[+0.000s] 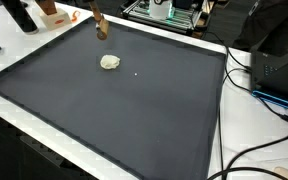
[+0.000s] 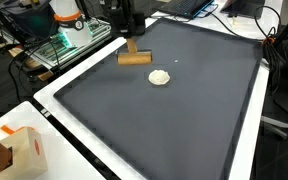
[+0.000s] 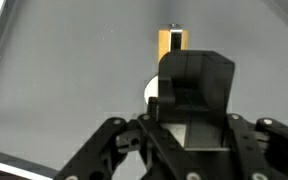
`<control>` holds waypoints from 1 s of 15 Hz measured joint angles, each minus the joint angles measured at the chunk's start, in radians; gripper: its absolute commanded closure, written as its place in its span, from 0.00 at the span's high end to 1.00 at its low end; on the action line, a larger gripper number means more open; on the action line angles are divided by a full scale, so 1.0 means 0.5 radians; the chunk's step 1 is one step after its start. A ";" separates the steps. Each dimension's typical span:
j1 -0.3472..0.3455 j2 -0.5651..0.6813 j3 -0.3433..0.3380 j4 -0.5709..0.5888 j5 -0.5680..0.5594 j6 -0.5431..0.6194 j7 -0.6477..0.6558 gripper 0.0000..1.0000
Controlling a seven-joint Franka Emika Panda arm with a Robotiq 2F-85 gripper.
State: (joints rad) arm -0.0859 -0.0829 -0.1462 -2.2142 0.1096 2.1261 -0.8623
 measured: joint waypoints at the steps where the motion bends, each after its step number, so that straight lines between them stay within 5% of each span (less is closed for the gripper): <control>1: -0.009 0.024 -0.007 0.008 0.045 0.000 0.052 0.24; 15: -0.154 0.337 -0.040 0.088 1.196 0.000 0.314 0.24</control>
State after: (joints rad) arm -0.1628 0.0859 -0.1661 -2.1703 0.7076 2.1259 -0.7055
